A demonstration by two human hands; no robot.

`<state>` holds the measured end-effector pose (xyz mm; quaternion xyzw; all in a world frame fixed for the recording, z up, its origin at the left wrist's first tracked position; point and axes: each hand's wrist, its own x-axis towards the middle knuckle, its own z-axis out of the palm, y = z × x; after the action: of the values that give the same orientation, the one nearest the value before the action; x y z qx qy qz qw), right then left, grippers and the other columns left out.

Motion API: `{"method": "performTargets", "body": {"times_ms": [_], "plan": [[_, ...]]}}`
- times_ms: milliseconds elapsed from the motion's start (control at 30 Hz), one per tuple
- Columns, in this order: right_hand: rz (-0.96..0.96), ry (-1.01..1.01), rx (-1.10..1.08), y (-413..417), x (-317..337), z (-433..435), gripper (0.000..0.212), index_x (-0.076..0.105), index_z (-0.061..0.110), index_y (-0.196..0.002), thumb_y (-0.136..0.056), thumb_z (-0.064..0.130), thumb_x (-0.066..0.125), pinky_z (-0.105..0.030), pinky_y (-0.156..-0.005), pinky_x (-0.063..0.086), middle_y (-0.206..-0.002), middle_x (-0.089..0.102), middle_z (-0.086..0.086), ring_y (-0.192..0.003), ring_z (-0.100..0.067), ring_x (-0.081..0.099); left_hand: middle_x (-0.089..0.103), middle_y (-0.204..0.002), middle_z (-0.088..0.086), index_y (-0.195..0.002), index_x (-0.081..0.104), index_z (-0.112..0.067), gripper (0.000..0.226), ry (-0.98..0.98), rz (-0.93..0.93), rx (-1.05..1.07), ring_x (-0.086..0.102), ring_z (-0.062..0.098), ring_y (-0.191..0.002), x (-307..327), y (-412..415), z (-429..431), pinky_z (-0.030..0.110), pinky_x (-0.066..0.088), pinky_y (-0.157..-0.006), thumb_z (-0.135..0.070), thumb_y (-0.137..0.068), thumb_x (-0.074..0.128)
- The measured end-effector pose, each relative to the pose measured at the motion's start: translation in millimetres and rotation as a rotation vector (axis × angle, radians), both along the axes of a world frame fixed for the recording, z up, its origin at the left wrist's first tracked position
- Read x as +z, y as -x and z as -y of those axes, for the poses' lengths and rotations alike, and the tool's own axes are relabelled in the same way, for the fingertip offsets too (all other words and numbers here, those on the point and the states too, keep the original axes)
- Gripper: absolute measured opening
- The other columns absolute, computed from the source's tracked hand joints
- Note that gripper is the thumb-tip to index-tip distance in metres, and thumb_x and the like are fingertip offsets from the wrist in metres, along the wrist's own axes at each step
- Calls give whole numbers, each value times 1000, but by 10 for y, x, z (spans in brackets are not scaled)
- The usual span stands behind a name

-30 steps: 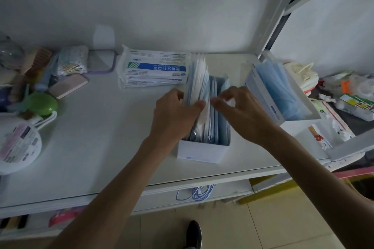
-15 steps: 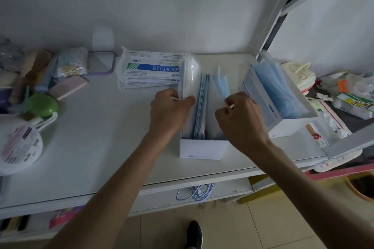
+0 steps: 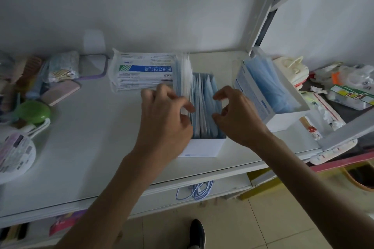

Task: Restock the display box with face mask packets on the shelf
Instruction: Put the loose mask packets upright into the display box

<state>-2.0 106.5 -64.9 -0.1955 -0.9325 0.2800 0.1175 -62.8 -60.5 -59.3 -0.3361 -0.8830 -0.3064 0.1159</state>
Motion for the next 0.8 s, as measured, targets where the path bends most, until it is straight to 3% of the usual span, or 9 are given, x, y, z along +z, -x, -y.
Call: {"method": "performTargets", "body": {"times_ms": [100, 167, 267, 333, 400, 500, 567, 667, 800], "plan": [[-2, -37, 56, 15, 30, -40, 42, 59, 29, -113, -80, 8, 73, -21, -78, 47, -128, 52, -1, -79, -8, 60, 45, -106, 0, -106, 71, -22, 34, 99, 63, 54, 22, 14, -99, -82, -168, -39, 28, 30, -91, -47, -87, 59], [67, -104, 82, 18, 28, -74, 35, 63, 29, -115, -84, 13, 69, -21, -86, 38, -130, 45, -1, -93, -10, 54, 46, -108, 2, -102, 71, -22, 45, 91, 87, 130, 25, 16, -103, -183, -198, -71, 28, 31, -90, -60, -80, 63], [163, -201, 106, 21, 40, -111, 26, 64, 25, -117, -91, 31, 61, -23, -96, 19, -134, 36, -1, -123, -19, 35, 43, -116, 7, -95, 69, -21, 38, -50, 134, 206, 30, 23, -113, -327, -205, -89, 36, 43, -91, -51, -72, 75], [165, -215, 123, 45, 30, -129, 30, 66, 26, -111, -89, 45, 60, -26, -97, 18, -135, 35, 0, -126, -19, 31, 37, -125, 9, -99, 68, -21, 34, -119, 198, 235, 28, 25, -122, -371, -238, -96, 35, 46, -84, -42, -73, 77], [164, -216, 127, 71, 7, -120, 38, 65, 26, -109, -83, 53, 63, -25, -97, 20, -135, 34, 1, -125, -18, 31, 35, -131, 4, -106, 63, -24, 42, -170, 307, 238, 28, 20, -127, -364, -296, -110, 28, 47, -73, -50, -76, 74], [162, -191, 145, 90, -20, -93, 48, 62, 24, -113, -77, 56, 68, -22, -97, 23, -135, 32, 1, -125, -15, 30, 43, -124, -6, -113, 56, -26, 47, -249, 378, 209, 49, 7, -111, -344, -346, -116, 19, 55, -70, -54, -78, 72], [137, -154, 144, 96, -48, -108, 43, 63, 24, -108, -78, 55, 68, -22, -97, 25, -132, 34, 2, -121, -12, 30, 49, -117, -8, -114, 58, -23, 36, -310, 404, 185, 56, -4, -93, -345, -358, -96, 5, 49, -67, -36, -84, 72], [55, -103, 82, 144, -86, -155, 31, 64, 27, -85, -86, 57, 56, -27, -93, 32, -116, 47, 2, -109, -9, 38, 56, -112, -11, -115, 64, -25, 27, -374, 456, 201, 50, -19, -92, -376, -330, -46, -4, 38, -72, -24, -88, 68], [69, 24, 32, 290, -90, -149, 56, 68, 3, -77, -89, 56, 53, -21, -68, 35, -71, 64, -11, -62, -5, 49, 56, -105, -18, -113, 68, -27, 23, -457, 571, 213, 52, -18, -91, -402, -309, -51, -6, 36, -71, -23, -90, 67]]}}
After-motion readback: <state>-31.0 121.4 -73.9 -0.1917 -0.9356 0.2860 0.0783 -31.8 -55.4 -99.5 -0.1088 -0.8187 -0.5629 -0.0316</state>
